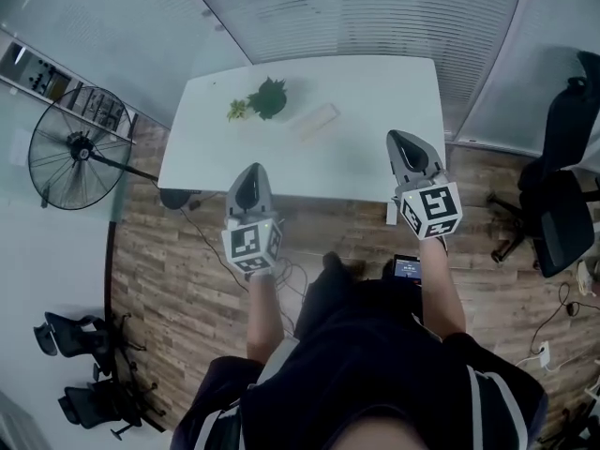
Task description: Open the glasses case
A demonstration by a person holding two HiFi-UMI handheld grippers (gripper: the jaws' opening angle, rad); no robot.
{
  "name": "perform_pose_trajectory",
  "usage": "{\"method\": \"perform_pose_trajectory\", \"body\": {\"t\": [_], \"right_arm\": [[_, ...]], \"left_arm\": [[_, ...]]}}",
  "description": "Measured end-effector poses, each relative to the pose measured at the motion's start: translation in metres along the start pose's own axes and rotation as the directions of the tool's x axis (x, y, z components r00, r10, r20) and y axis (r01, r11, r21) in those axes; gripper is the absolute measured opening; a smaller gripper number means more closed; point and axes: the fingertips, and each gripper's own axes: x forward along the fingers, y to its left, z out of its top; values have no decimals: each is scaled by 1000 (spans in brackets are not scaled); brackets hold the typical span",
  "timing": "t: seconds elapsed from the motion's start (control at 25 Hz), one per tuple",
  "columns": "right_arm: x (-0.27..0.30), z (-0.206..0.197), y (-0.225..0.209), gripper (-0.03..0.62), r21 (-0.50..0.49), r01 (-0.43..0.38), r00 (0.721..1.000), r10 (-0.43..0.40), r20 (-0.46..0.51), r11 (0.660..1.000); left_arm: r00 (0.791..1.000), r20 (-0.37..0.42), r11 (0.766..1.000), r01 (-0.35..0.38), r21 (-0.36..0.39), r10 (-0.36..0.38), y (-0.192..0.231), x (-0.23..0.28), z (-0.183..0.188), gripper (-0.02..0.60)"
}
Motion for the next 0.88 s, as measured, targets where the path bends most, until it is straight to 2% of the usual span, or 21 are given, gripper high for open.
{"method": "perform_pose_trajectory", "body": {"t": [0.2,0.36,0.64,0.76,0.88], "right_arm": [[38,-18,7,14,-15,-15,999,14,-51,1000],[87,-32,6,14,-36,26,993,-30,-117,999],[176,-38,4,14,-41,87,985,-92,-146,995],[206,-37,-2,14,-49,82,986,-88,-144,995],[220,-50,-11,14,-30,79,983,-83,-166,996]], "left_arm": [[1000,-15,999,-12,-49,11,28,25,-24,0],[999,3,999,33,-23,-33,57,72,-30,0],[989,40,988,142,-63,-139,116,163,-26,0],[989,31,984,149,-98,-147,127,191,-30,0],[988,-1,984,152,-92,-153,124,201,-40,0]]}}
